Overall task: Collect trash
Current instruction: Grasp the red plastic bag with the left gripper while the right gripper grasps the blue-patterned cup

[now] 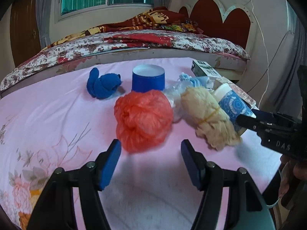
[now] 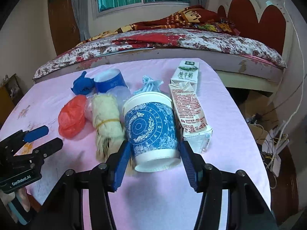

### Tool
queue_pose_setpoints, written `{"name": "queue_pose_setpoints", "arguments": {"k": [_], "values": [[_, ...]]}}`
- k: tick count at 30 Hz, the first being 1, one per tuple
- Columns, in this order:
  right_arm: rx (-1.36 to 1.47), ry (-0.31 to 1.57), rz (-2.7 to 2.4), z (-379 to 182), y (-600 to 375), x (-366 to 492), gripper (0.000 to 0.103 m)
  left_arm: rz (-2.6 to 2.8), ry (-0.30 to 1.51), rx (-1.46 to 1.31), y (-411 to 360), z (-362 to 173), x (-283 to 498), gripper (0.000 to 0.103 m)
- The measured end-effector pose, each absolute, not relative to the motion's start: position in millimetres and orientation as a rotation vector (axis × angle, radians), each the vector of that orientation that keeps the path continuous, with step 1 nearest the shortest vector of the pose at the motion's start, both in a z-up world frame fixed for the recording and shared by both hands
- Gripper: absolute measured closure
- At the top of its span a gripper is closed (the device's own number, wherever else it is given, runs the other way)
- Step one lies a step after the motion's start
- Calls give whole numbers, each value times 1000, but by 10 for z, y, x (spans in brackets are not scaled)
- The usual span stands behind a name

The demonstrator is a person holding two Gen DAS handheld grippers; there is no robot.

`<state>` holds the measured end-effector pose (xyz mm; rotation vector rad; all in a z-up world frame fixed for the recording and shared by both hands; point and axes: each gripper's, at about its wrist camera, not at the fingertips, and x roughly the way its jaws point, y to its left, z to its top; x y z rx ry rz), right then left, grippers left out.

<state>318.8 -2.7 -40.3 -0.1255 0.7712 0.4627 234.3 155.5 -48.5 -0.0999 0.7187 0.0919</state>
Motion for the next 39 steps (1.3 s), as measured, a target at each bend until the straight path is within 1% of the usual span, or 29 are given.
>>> {"name": "queue_pose_setpoints", "arguments": {"k": [8, 17, 18, 19, 21, 22, 25, 31, 39], "values": [[-104, 785, 504, -452, -3, 3320, 44, 99, 744, -156, 1712, -568, 2636, 37], [-24, 861, 515, -537, -19, 3339, 44, 68, 785, -168, 1689, -624, 2857, 38], [-17, 863, 514, -540, -18, 3347, 44, 67, 789, -171, 1701, -629, 2874, 44], [-15, 864, 513, -540, -12, 3353, 44, 72, 800, -160, 1706, -634, 2896, 57], [-16, 863, 515, -539, -7, 3356, 44, 60, 801, -163, 1730, -633, 2897, 75], [-17, 864, 517, -534, -6, 3356, 44, 47, 792, -171, 1755, -617, 2862, 82], [-14, 851, 530, -511, -14, 3322, 46, 41, 765, -169, 1782, -568, 2734, 85], [-51, 807, 532, -359, -54, 3138, 46, 93, 693, -120, 1774, -429, 2302, 86], [-39, 754, 485, -94, -360, 2862, 46, 65, 670, -115, 1628, -274, 2038, 86]]}}
